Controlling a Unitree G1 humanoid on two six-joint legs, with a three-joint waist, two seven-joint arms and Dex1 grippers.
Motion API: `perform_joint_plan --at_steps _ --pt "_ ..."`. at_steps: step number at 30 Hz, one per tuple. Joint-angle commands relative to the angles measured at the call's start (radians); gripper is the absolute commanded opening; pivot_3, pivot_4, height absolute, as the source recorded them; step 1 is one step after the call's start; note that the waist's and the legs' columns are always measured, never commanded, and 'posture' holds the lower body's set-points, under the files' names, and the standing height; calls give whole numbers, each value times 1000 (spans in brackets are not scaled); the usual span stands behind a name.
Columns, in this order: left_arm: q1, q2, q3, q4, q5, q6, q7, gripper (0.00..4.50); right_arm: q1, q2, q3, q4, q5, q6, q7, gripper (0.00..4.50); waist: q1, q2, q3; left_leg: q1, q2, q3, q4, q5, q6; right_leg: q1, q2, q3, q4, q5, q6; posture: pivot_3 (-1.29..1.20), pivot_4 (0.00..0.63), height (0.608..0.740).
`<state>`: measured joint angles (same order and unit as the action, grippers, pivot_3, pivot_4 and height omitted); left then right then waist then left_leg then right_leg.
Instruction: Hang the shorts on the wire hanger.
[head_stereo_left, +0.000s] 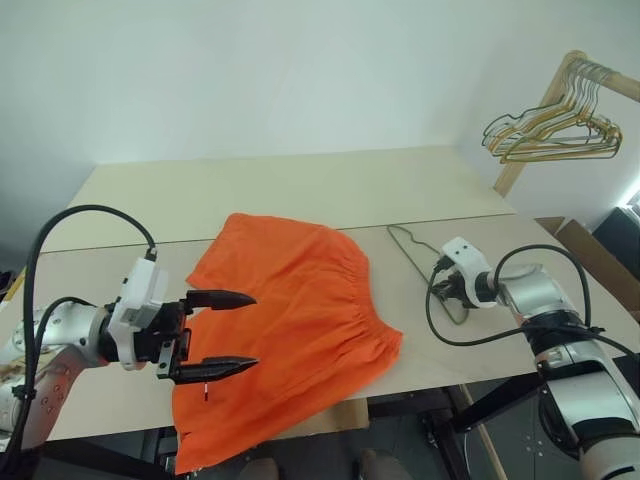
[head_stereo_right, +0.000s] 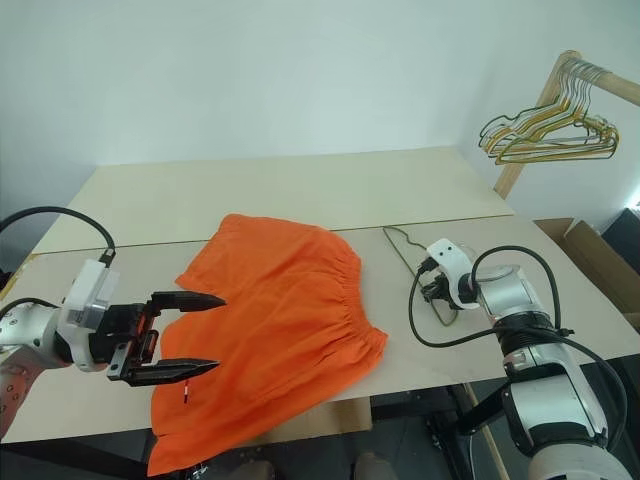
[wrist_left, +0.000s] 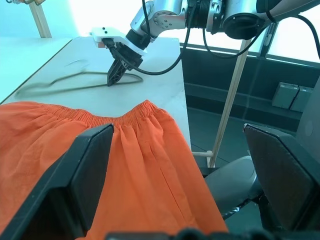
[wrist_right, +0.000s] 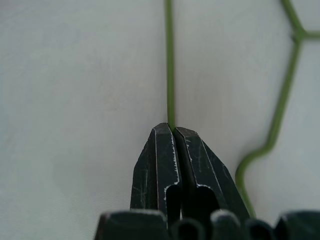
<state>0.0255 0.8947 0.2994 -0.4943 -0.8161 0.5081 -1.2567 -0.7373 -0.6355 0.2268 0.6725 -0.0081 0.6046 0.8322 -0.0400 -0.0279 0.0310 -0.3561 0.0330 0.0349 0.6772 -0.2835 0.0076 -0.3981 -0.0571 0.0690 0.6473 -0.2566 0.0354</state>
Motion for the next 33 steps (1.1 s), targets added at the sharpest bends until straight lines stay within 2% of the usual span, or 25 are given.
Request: perform_joint_plan --at_steps 1,4,7,11,15,19,22,25,33 --pt "0 -2 8 -20 6 -21 11 4500 1 13 19 40 -36 16 -6 35 0 0 0 2 0 0 0 0 0 2 0 0 0 0 0 47 0 740" --pt "-6 -26 9 -10 25 -40 54 4500 3 22 -28 19 -27 -9 -52 35 1 0 0 5 0 0 0 0 0 6 0 -1 -1 0 0 34 0 740" --pt "-29 -94 41 0 -24 11 196 4500 8 34 -144 -101 34 -9 -125 35 0 0 0 6 0 -1 1 0 0 8 0 -1 -1 0 1 33 0 740" --pt "-104 -183 38 31 -250 200 421 4500 82 50 -219 -382 99 -41 -136 35 2 1 1 3 0 -6 1 0 0 4 -1 0 0 1 2 41 0 740" --pt "-228 -329 1 110 -399 305 695 4500 211 110 -231 -656 97 -336 -178 35 5 1 1 2 -1 -12 0 0 0 4 -1 -1 0 1 3 38 0 740" --pt "-338 -510 -25 155 -369 244 889 4500 300 175 -159 -833 96 -537 -149 35 12 1 1 1 -2 -12 1 -1 -1 4 -2 0 0 2 4 33 0 740" --pt "-363 -550 -39 151 -317 219 912 4500 330 207 -121 -870 82 -625 -149 35 13 0 0 1 -3 -11 2 0 -1 4 -2 1 -1 3 5 22 0 740" --pt "-370 -580 -14 146 -357 209 925 4500 356 193 -75 -881 49 -700 -126 35 17 0 0 2 -3 -11 1 0 -2 4 -2 1 -1 3 4 20 0 740" --pt "-358 -584 -19 123 -329 157 872 4500 370 206 -24 -868 18 -738 -127 35 21 0 0 2 -4 -5 1 0 -2 5 -1 0 -3 3 4 25 0 740"
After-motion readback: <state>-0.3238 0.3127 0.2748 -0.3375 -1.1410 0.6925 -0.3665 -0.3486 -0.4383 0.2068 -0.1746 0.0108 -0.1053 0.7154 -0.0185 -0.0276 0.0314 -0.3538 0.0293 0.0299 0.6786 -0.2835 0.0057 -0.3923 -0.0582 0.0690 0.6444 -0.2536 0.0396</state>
